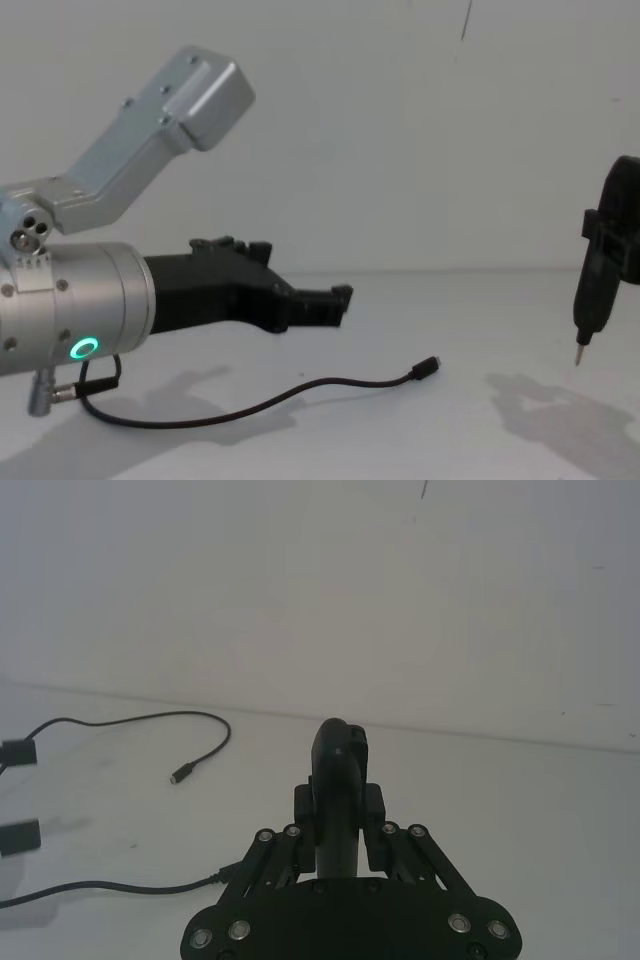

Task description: Pick up the data cable with the one hand.

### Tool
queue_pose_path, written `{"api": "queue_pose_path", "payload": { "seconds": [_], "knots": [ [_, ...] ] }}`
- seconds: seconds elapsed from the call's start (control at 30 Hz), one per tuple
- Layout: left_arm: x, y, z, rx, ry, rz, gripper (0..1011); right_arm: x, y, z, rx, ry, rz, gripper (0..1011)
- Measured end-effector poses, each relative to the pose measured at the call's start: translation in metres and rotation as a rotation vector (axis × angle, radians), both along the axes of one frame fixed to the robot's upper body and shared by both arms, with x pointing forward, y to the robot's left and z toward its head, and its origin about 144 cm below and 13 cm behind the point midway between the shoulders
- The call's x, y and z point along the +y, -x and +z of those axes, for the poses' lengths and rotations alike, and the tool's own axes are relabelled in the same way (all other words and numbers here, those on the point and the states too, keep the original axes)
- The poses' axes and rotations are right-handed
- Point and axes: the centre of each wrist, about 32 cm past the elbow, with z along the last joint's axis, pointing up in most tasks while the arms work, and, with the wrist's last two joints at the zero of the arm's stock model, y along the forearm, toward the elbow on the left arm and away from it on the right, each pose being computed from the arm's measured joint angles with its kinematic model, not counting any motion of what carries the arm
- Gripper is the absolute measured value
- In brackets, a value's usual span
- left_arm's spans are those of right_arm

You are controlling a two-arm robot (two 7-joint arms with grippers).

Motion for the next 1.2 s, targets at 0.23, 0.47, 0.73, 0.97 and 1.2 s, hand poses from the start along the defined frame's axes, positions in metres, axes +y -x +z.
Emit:
{"api": "queue_pose_path", "payload": {
  "seconds": [0.23,0.47,0.73,0.97,1.2],
  "knots": [
    [0.002,-0.01,0.011,0.09,-0.075,-0.067,1004,0.0,0.0,0.0,0.0,0.0,0.0,263],
    [0.002,-0.022,0.018,0.169,-0.122,-0.104,1004,0.0,0.0,0.0,0.0,0.0,0.0,263],
    [0.0,-0.035,0.024,0.241,-0.131,-0.111,1004,0.0,0.0,0.0,0.0,0.0,0.0,263],
    [0.0,-0.047,0.023,0.287,-0.136,-0.098,1004,0.0,0.0,0.0,0.0,0.0,0.0,263],
    [-0.002,-0.058,0.019,0.32,-0.146,-0.087,1004,0.0,0.0,0.0,0.0,0.0,0.0,263]
  ]
}}
